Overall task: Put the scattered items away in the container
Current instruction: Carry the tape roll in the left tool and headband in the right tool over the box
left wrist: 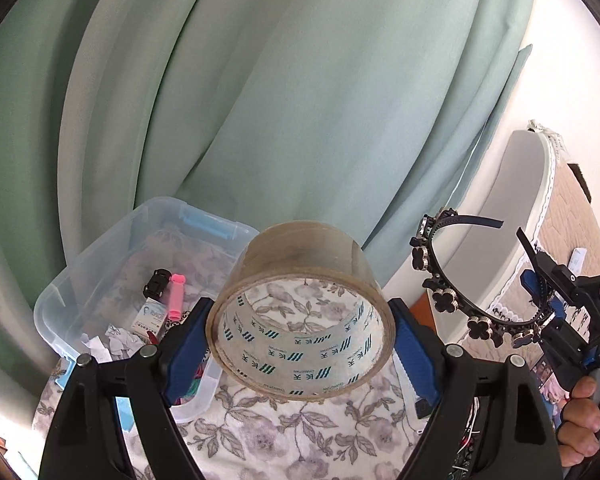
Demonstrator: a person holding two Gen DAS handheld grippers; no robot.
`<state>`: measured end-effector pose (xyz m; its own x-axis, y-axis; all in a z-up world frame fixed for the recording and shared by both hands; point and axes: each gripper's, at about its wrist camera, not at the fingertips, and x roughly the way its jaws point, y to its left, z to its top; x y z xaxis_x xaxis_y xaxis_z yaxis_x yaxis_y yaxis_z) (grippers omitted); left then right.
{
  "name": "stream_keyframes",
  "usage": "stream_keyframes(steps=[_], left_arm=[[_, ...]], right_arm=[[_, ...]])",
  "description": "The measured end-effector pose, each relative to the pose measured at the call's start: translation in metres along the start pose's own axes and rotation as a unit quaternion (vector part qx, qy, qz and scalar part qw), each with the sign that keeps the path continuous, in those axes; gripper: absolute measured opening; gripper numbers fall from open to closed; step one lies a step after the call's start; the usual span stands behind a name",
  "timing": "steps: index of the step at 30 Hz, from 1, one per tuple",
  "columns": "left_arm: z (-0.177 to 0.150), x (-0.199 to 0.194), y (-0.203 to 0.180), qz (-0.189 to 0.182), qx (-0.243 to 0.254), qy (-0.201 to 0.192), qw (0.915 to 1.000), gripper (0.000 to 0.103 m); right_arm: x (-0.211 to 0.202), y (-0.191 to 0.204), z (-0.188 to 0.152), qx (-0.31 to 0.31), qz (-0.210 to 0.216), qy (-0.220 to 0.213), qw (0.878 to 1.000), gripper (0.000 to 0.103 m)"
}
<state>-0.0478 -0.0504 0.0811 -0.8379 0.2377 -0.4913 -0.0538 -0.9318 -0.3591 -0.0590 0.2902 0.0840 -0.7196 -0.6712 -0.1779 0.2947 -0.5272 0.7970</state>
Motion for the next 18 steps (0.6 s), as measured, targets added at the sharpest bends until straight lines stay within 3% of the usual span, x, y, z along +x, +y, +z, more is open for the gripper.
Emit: stream_keyframes(steps=[18], left_arm=[[0.025, -0.025, 0.067, 0.026, -0.057, -0.035, 0.9974, 0.086]], right_arm=[[0.055, 0.054, -0.021, -0.044, 0.008, 0.048, 0.998, 0.018]])
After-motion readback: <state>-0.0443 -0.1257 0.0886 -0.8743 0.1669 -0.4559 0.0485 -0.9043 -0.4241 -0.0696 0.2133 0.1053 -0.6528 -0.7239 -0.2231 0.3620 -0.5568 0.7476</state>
